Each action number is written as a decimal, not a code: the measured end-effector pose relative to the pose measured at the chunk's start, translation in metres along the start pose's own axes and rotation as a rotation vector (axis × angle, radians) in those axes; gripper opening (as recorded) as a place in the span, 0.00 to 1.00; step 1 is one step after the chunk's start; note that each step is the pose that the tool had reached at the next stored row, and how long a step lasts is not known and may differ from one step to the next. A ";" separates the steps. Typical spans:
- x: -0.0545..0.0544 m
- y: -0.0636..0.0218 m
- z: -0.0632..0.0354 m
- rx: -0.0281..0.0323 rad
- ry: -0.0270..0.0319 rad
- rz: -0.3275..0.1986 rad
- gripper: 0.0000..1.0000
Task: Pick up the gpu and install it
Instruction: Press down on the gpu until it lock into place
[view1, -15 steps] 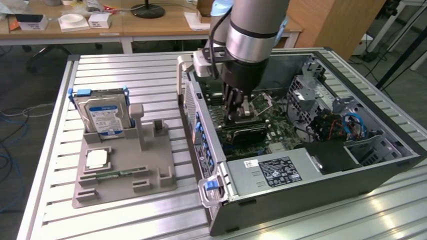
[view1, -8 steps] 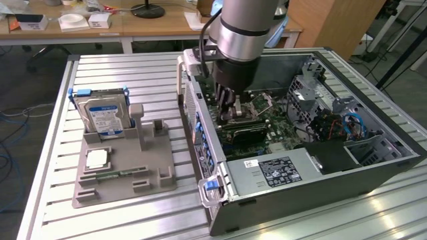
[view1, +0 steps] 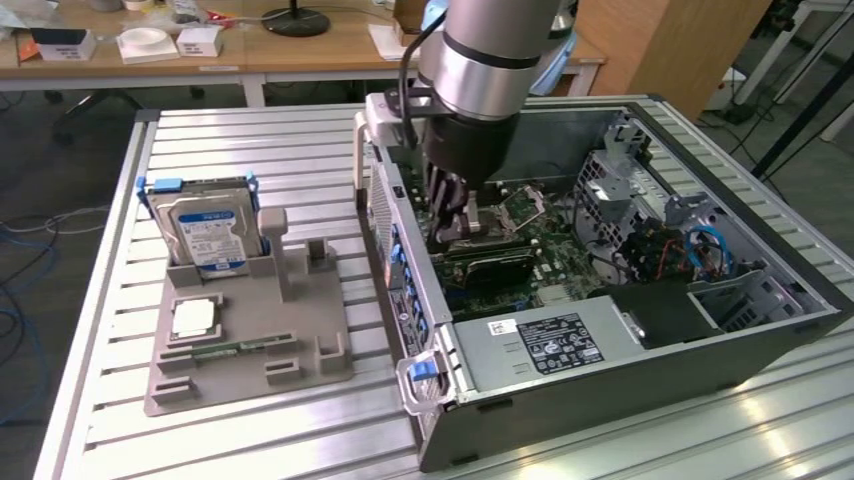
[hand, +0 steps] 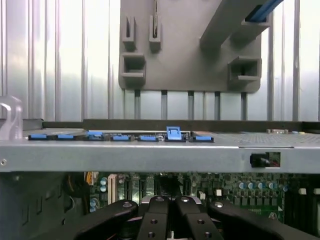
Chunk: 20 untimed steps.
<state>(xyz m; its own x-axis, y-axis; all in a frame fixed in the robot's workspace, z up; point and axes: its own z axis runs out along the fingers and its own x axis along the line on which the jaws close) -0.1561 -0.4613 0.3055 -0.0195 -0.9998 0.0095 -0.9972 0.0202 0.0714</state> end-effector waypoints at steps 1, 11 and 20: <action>0.000 0.0000 0.0001 -0.0131 0.0044 0.000 0.11; 0.001 0.0000 0.0004 -0.0509 -0.0472 -0.005 0.11; 0.003 0.0042 0.0050 -0.0464 -0.0428 -0.005 0.11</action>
<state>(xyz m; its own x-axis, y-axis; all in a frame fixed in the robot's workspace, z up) -0.1608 -0.4642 0.3008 -0.0185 -0.9993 -0.0336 -0.9930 0.0144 0.1175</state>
